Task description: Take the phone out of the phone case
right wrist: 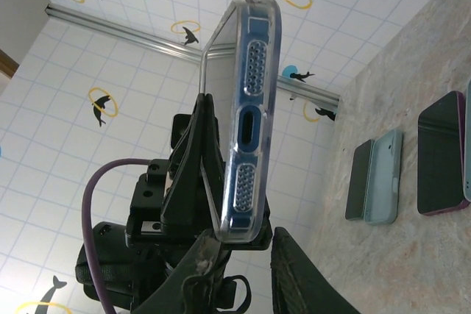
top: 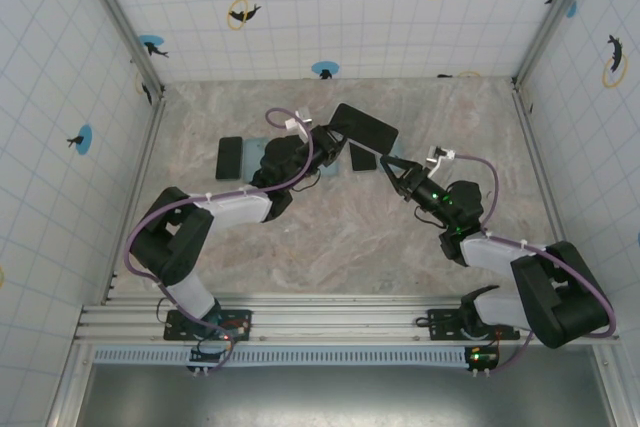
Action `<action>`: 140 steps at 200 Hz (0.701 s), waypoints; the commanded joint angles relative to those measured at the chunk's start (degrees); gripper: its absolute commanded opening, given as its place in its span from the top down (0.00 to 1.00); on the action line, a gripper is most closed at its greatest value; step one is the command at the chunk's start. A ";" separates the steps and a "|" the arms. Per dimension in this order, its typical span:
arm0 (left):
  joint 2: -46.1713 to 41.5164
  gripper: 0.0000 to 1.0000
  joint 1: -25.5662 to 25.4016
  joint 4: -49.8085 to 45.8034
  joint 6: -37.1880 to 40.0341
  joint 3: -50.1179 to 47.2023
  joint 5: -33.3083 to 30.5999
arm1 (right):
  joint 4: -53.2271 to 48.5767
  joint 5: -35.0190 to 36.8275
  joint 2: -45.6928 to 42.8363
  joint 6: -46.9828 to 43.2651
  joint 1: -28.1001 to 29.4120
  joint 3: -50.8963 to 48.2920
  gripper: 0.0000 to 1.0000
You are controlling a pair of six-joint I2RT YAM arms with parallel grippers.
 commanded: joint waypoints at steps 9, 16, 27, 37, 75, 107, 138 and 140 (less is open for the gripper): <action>-1.92 1.00 0.30 5.37 -1.80 1.28 0.67 | 1.87 0.50 0.15 -1.09 0.05 0.65 0.78; -1.69 1.00 0.31 5.84 -2.24 1.35 1.03 | 2.12 0.53 0.51 -0.84 -0.08 0.75 0.78; -1.61 1.00 0.30 6.00 -2.42 1.69 1.88 | 3.07 0.28 1.15 -0.49 -0.19 0.95 0.78; -1.68 1.00 0.31 5.35 -2.39 2.14 2.41 | 3.77 0.01 1.72 -0.13 -0.28 1.30 0.78; -1.77 1.00 0.22 4.72 -2.37 2.50 2.85 | 6.28 -1.12 3.83 1.00 -0.33 2.50 0.78; -1.46 1.00 0.22 5.15 -2.87 2.78 3.27 | 6.73 -1.41 4.41 1.01 -0.50 2.23 0.84; -1.50 1.00 0.26 4.74 -3.53 3.10 3.29 | 6.09 -2.35 4.18 -0.63 -0.53 2.08 0.89; -1.52 1.00 0.23 4.76 -3.64 3.19 3.34 | 6.00 -2.47 4.16 -0.85 -0.53 2.13 0.89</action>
